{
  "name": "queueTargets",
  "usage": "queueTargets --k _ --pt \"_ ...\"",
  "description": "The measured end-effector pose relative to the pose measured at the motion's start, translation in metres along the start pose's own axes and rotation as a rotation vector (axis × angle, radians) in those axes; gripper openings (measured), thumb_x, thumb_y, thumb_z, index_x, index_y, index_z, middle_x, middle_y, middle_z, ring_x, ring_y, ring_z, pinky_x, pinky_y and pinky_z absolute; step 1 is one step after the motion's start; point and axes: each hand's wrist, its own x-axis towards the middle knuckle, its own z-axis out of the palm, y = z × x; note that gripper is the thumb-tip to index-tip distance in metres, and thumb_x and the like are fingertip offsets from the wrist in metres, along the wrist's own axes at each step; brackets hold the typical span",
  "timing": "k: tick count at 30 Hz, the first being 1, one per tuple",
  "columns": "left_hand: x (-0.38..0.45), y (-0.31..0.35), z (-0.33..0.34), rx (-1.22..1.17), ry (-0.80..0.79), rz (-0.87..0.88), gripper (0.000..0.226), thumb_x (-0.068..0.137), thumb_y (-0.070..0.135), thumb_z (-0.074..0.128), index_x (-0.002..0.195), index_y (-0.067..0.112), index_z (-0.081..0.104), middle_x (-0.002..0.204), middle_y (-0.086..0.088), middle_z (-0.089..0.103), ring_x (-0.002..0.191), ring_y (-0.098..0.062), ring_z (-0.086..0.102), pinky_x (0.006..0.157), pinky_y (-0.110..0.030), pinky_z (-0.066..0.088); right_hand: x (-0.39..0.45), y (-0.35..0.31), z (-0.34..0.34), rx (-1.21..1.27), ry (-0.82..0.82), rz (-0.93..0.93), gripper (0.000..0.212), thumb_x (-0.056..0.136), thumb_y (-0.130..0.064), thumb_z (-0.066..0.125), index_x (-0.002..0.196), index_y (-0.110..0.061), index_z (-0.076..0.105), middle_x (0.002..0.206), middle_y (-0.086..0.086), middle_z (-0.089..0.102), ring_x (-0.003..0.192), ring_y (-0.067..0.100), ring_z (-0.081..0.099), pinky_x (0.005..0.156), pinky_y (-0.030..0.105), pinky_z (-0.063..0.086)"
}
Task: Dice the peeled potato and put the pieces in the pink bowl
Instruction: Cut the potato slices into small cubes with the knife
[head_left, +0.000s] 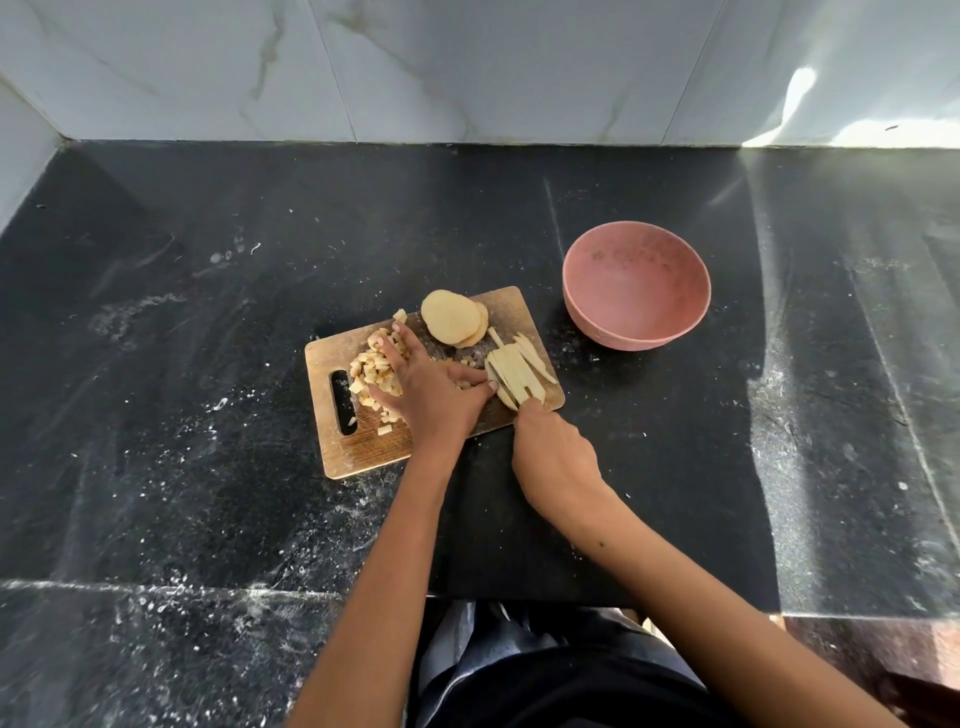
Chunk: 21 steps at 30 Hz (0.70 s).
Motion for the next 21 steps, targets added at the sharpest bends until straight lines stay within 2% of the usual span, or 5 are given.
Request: queueTargets --k 4,11,16,21 --pt "0.0 0.004 0.0 0.018 0.0 -0.024 0.011 0.075 0.026 0.08 0.083 0.028 0.074 0.162 -0.002 -0.004 0.146 -0.021 -0.019 0.108 -0.056 -0.021 -0.009 0.01 0.001 -0.024 -0.05 0.01 0.032 0.098 -0.006 0.038 0.13 -0.006 0.038 0.126 0.014 0.055 0.113 0.032 0.057 0.08 0.039 0.044" --pt "-0.001 0.003 0.001 0.038 0.012 -0.014 0.013 0.074 0.024 0.081 0.084 0.029 0.074 0.162 -0.002 -0.003 0.146 -0.022 -0.019 0.107 -0.056 -0.021 -0.031 0.032 0.006 -0.035 -0.091 0.021 0.019 0.1 -0.008 0.039 0.119 -0.007 0.04 0.113 0.014 0.06 0.101 0.031 0.061 0.068 0.036 0.04" --pt "-0.003 0.005 -0.002 0.078 0.01 -0.014 0.015 0.074 0.028 0.081 0.087 0.031 0.074 0.162 -0.004 -0.003 0.146 -0.024 -0.019 0.108 -0.059 -0.019 -0.032 0.038 0.004 0.002 -0.13 0.015 0.019 0.101 -0.01 0.038 0.119 -0.007 0.041 0.11 0.013 0.059 0.1 0.03 0.06 0.072 0.038 0.044" --pt "-0.005 0.001 -0.001 0.072 0.037 0.005 0.015 0.074 0.027 0.08 0.088 0.032 0.074 0.162 -0.006 -0.003 0.146 -0.024 -0.018 0.107 -0.059 -0.02 -0.038 0.048 -0.001 0.058 -0.171 -0.022 0.023 0.104 -0.023 0.032 0.116 -0.007 0.044 0.108 0.014 0.058 0.099 0.029 0.059 0.073 0.038 0.044"
